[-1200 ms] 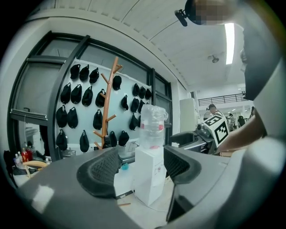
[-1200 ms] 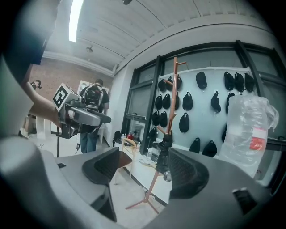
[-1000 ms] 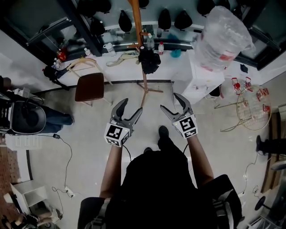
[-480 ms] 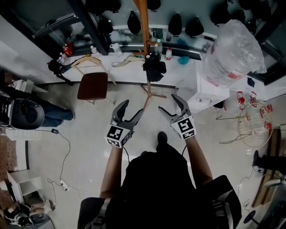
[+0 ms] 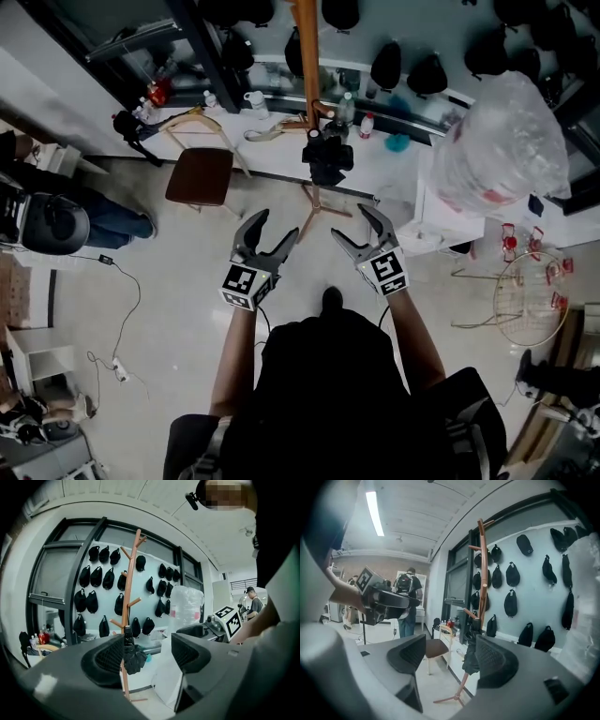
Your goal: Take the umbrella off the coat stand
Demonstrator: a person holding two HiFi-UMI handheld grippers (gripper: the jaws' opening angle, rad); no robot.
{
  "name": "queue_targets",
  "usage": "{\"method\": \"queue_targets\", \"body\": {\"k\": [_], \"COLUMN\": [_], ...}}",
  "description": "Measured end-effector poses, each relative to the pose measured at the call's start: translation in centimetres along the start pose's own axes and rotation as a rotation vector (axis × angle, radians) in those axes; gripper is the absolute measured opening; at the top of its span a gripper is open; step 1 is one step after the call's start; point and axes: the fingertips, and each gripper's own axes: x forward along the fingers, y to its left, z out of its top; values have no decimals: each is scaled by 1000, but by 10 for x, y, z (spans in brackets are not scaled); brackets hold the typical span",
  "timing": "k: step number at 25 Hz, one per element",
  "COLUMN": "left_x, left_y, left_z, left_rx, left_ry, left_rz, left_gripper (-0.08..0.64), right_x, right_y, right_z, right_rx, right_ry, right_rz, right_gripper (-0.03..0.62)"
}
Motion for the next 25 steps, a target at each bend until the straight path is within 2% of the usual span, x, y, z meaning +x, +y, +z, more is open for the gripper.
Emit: {"method": "queue_targets", "body": {"k": [11, 18, 25], "left_x": [26, 30, 44], "left_y": [-4, -5, 11], "left_z": [-3, -7, 1], "left_rx": [-26, -28, -11], "left_ry": [4, 19, 8], "left_rz": [66, 58, 40], "left_gripper": [299, 299, 299], "right_x": [10, 14, 20], "right_y": [-28, -27, -38], "right_z": [-16, -16, -16], "right_rx": [0, -2, -24], "right_ry": [12, 13, 26], "right_rz": [71, 90, 64], "right_gripper": [331, 330, 328]}}
